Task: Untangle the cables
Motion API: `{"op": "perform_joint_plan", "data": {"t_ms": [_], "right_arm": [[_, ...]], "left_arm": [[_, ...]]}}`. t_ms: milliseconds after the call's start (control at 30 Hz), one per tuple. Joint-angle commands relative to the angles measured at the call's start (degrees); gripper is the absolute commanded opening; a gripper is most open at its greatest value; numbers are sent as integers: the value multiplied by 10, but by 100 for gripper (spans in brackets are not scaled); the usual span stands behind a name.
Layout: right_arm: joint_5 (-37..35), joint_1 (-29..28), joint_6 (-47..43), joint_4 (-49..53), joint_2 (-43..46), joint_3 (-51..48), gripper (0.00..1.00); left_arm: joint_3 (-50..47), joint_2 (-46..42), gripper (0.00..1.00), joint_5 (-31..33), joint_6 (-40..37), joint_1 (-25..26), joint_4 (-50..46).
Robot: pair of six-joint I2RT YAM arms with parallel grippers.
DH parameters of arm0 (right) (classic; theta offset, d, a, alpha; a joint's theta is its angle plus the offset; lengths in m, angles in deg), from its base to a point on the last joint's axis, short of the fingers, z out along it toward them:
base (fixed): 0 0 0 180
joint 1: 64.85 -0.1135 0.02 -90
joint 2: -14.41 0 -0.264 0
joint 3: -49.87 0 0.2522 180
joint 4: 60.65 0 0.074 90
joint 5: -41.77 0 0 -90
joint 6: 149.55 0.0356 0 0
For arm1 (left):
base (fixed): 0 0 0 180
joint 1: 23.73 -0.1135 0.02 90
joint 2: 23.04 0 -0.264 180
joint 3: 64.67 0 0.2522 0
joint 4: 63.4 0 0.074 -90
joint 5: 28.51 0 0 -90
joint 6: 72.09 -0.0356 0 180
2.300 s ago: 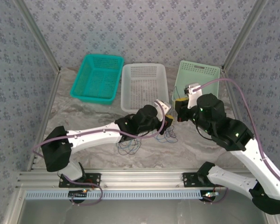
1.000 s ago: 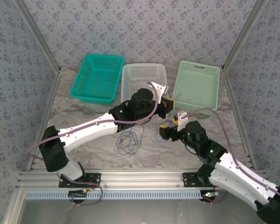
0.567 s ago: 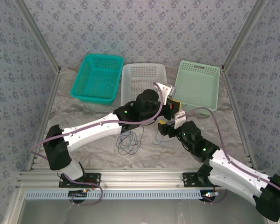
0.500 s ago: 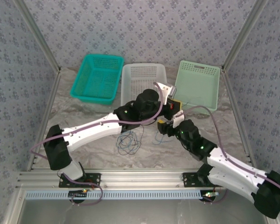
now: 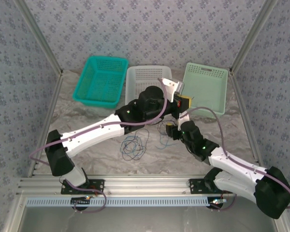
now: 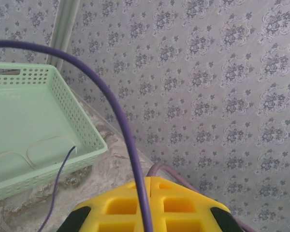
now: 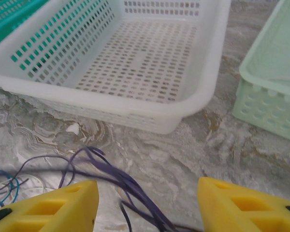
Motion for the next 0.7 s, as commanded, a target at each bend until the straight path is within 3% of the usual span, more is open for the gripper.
{"op": "perform_joint_plan", "data": {"t_ms": [0,233,500,667], "right_arm": [[-14,11,46,62,14,-7,58],[-19,24,110,123,39,-40,57],[-8,41,155,164,60,-65,48],[-20,44,179,182,58,-64,36]], "left_arm": [[28,-15,0,-8,-22,-10,-16],[53,-39,0,-6,-49,-26,-46],[64,-66,0,2,-65,-36,-55],[55,-70,0,-8,-57,-36,-53]]}}
